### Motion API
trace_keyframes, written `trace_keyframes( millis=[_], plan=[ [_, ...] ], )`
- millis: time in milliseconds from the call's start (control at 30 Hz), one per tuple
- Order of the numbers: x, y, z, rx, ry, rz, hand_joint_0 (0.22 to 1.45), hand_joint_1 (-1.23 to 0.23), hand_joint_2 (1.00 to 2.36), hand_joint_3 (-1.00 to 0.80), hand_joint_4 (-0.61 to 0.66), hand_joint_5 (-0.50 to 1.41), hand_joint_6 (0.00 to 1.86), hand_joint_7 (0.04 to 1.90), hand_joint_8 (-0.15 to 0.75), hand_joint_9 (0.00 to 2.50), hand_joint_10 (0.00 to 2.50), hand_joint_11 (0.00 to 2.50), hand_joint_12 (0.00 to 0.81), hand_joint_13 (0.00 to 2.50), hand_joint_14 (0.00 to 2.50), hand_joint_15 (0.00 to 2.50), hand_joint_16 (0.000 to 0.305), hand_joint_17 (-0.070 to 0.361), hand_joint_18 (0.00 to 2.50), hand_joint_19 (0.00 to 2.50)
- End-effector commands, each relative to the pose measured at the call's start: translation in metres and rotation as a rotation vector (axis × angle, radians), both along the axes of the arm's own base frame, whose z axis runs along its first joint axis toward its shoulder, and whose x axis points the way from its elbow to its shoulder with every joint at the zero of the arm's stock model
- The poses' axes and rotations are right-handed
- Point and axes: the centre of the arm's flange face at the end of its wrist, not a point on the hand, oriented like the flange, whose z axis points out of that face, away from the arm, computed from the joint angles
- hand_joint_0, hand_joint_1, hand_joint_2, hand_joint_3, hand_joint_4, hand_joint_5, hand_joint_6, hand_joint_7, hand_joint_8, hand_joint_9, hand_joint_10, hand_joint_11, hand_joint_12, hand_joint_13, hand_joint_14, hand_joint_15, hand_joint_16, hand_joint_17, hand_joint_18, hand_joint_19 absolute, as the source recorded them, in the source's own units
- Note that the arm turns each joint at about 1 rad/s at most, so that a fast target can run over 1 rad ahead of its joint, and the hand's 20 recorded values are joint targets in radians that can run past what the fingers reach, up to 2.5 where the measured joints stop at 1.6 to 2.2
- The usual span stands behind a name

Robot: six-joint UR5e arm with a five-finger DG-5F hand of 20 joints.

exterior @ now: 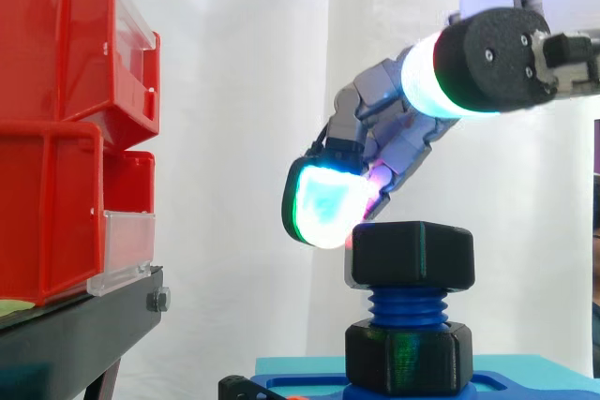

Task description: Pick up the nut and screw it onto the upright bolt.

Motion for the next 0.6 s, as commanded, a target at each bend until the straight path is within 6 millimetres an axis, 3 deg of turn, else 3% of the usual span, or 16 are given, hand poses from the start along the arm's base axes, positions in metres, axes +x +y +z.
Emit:
trace_keyframes(
  millis=[0,567],
  plan=[
    [-0.001,-0.0005,-0.0032,-0.001,0.005,0.001,0.54,-0.08,1.0,-0.5,0.29,-0.06,0.5,1.0,0.241,0.67,0.0,0.0,0.309,0.46,0.0,0.0,0.037,0.084,0.17,0.0],
    [-0.0011,-0.0068,-0.0035,-0.003,0.008,-0.004,0.55,-0.12,1.0,-0.5,0.23,-0.02,0.5,1.32,0.249,0.78,0.0,0.0,0.291,0.54,0.0,0.0,0.036,0.082,0.26,0.01]
  ],
)
